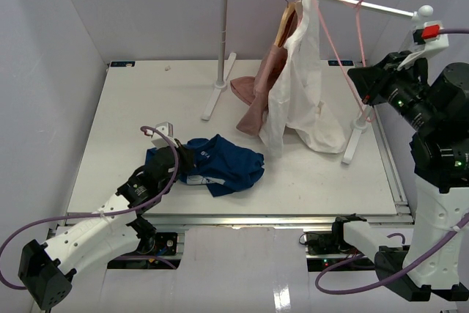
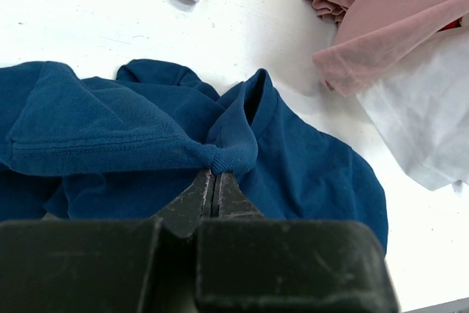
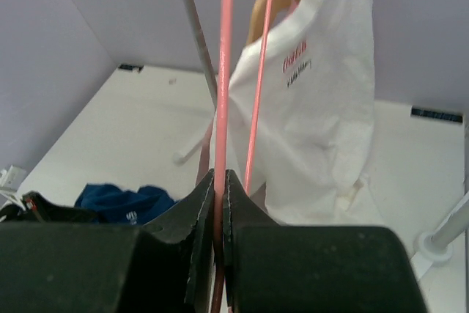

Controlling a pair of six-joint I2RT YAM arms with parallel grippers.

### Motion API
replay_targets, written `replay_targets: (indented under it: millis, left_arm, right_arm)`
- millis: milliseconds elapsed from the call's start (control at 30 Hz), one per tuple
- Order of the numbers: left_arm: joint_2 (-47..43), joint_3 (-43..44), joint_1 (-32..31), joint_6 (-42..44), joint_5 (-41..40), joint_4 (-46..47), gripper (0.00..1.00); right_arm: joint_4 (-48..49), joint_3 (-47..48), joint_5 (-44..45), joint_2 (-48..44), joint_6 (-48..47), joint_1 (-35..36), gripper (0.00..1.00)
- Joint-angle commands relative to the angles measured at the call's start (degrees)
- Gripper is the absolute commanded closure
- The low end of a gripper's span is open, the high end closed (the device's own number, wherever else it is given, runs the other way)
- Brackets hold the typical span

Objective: Place the t-shirt on the hanger
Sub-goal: Pick up the hanger from the clothesline.

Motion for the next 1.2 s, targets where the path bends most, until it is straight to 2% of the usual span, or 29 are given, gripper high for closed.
replay_targets:
  millis: [0, 133, 400, 467, 533, 600, 667, 767, 867, 1000, 1167]
  left_arm:
    - [-0.7, 3.2, -0.4, -0.4, -1.1, -0.9, 1.0]
    - [-1.2, 5.3, -0.4, -0.6, -1.5, -2.5, 1.0]
    - [1.1, 7.4, -0.3, -0.6, -4.3, -3.7, 1.0]
    - [2.7, 8.7, -0.1, -0.6, -4.4, -3.7, 1.0]
    - [3.9, 9.9, 0.0, -0.5, -5.0, -3.3, 1.0]
    - [5.2, 11.3, 0.0, -1.1, -5.8, -3.7, 1.0]
    - [6.7, 12.9, 0.2, -1.5, -7.0, -5.0, 1.0]
    - [7.3, 13.9, 0.3, -2.0, -8.6, -6.3, 1.0]
    - [6.9, 13.2, 0.7, -2.0, -10.5, -6.4, 1.0]
    - [7.8, 13.0, 2.6, -1.2, -10.5, -7.1, 1.0]
    - [10.8, 14.7, 6.6, -0.6, -6.4, -8.3, 1.0]
  right_arm:
    - [7.4, 10.1, 0.1, 0.0, -0.8, 0.1, 0.92]
    - [8.5, 5.7, -2.6, -1.5, -1.8, 0.1, 0.92]
    - [21.4, -13.6, -15.5, -6.9, -0.8, 0.1, 0.92]
    - [26.5, -17.9, -21.2, -7.8, 1.2, 0.1, 0.92]
    - [37.3, -25.5, -27.1, -8.6, 5.7, 0.2, 0.92]
    - [40.8, -28.1, -26.7, -7.1, 5.9, 0.8, 0.92]
    - [38.8, -27.5, -25.3, -4.6, 2.4, 2.3, 0.92]
    - [34.9, -25.8, -19.4, 1.0, -3.7, 10.0, 0.92]
    - [29.2, -23.1, -10.4, 6.3, -9.6, 20.9, 0.92]
    - [30.2, -26.9, -4.6, 6.2, -12.4, 26.2, 0.92]
    - [33.9, -36.3, -5.8, 3.2, -12.5, 27.9, 0.92]
